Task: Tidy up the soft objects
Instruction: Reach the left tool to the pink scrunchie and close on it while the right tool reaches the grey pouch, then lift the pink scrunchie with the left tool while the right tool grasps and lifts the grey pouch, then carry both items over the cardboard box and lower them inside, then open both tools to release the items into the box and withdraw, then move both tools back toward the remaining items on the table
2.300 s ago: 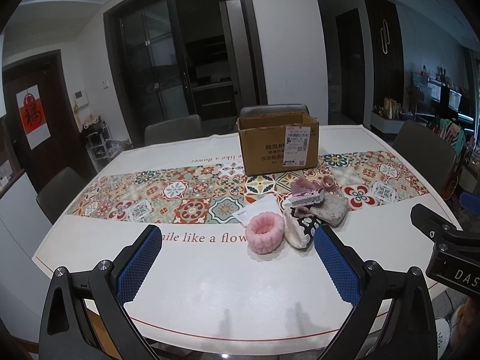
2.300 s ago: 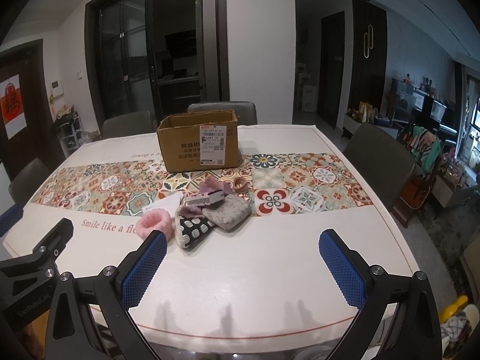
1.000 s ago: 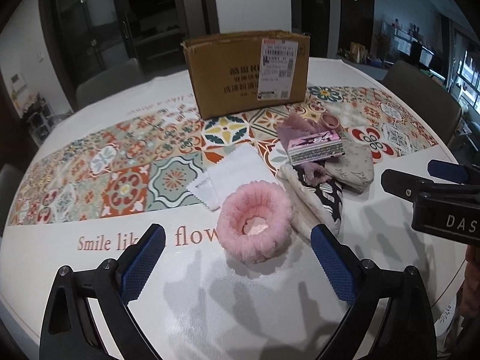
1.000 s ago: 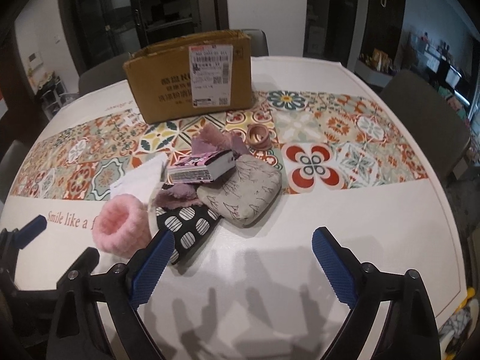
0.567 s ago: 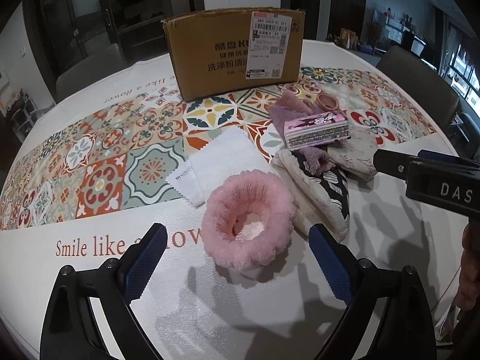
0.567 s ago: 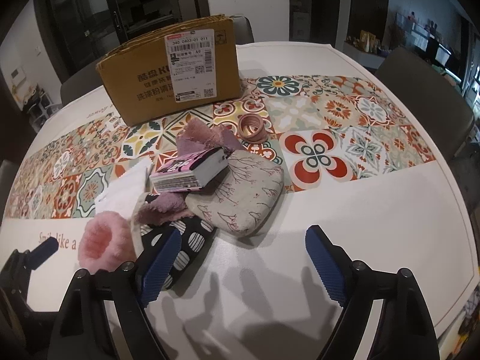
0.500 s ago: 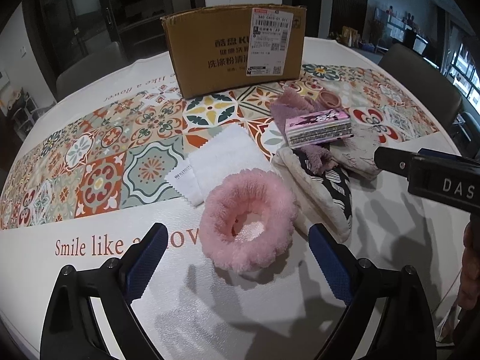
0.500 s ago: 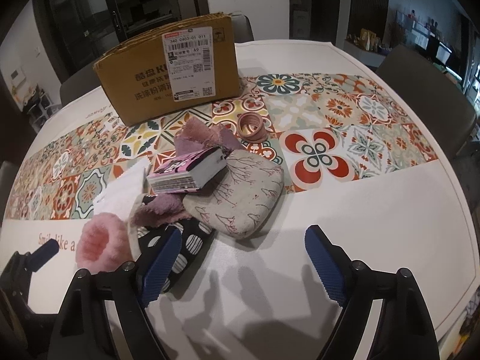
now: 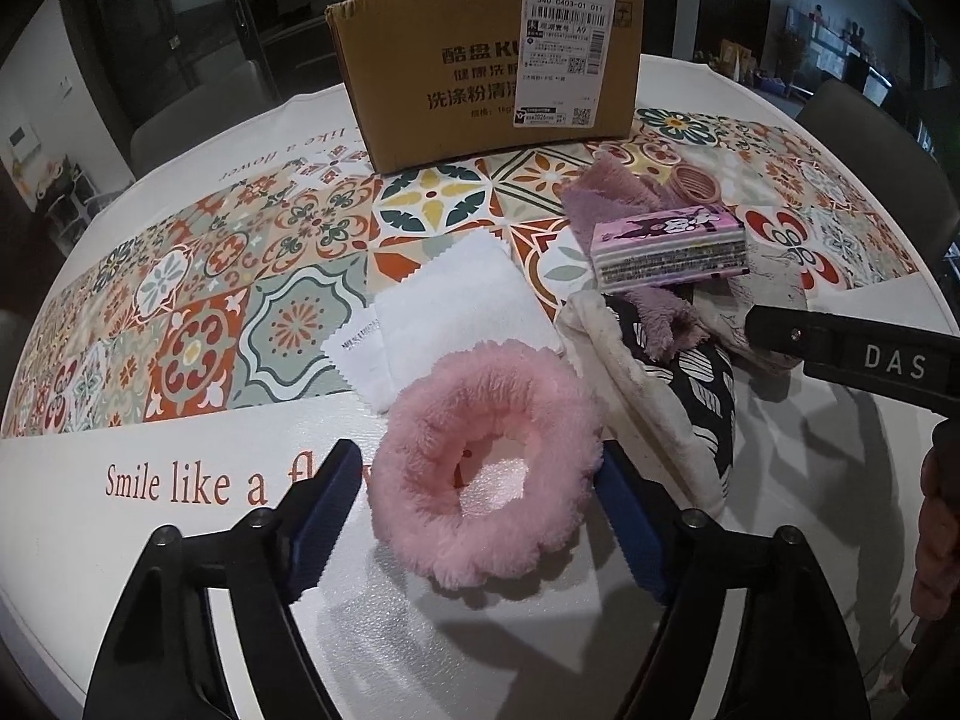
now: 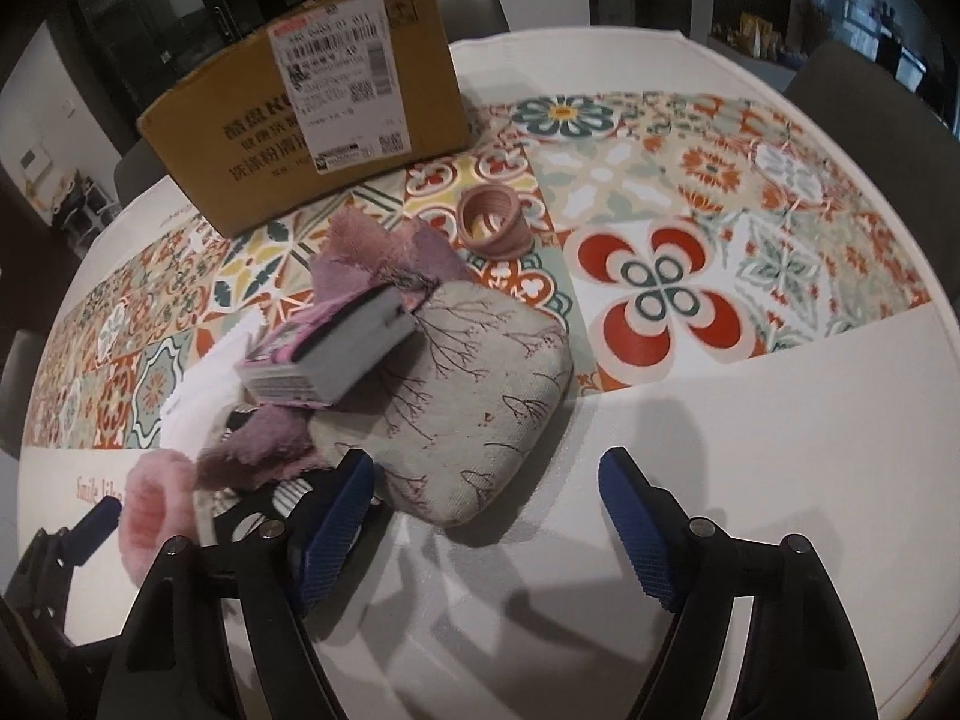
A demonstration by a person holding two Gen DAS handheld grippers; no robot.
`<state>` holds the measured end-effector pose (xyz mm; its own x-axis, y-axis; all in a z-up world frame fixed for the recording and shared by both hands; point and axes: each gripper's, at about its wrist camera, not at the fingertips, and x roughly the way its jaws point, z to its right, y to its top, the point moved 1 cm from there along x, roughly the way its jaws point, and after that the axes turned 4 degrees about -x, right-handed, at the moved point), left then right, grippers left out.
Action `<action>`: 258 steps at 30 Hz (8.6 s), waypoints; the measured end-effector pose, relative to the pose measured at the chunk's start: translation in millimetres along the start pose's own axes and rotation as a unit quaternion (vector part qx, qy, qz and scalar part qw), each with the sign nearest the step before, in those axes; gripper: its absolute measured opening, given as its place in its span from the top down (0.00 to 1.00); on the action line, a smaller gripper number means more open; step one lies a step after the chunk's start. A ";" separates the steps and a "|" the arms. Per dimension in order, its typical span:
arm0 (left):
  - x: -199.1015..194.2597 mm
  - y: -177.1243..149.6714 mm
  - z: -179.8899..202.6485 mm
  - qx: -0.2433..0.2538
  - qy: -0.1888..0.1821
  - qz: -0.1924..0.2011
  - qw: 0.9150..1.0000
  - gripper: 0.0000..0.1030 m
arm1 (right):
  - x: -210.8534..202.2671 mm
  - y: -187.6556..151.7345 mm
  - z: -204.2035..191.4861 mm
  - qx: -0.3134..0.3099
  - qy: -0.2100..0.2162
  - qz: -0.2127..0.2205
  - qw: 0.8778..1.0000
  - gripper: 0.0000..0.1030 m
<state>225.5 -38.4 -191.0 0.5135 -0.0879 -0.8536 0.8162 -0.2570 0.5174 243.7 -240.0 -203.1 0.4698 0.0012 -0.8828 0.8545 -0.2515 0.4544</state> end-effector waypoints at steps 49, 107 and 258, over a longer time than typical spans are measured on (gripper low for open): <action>-96.0 45.9 14.1 -0.032 -0.012 0.141 0.990 0.77 | -108.7 30.3 0.4 -0.052 0.023 0.108 0.993 0.92; -92.1 232.8 -31.0 -0.059 0.019 0.260 0.964 0.77 | -140.5 196.6 -62.2 -0.109 0.102 0.284 0.947 0.92; 15.5 28.1 -28.4 -0.029 -0.050 0.056 0.997 0.35 | -22.7 25.6 -48.7 -0.079 0.048 0.018 0.996 0.46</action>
<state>263.9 -19.7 -187.9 0.5760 -0.2089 -0.7903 0.7702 -0.1852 0.6103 265.6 -199.3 -165.6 0.5140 0.0895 -0.8531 0.8570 -0.0968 0.5062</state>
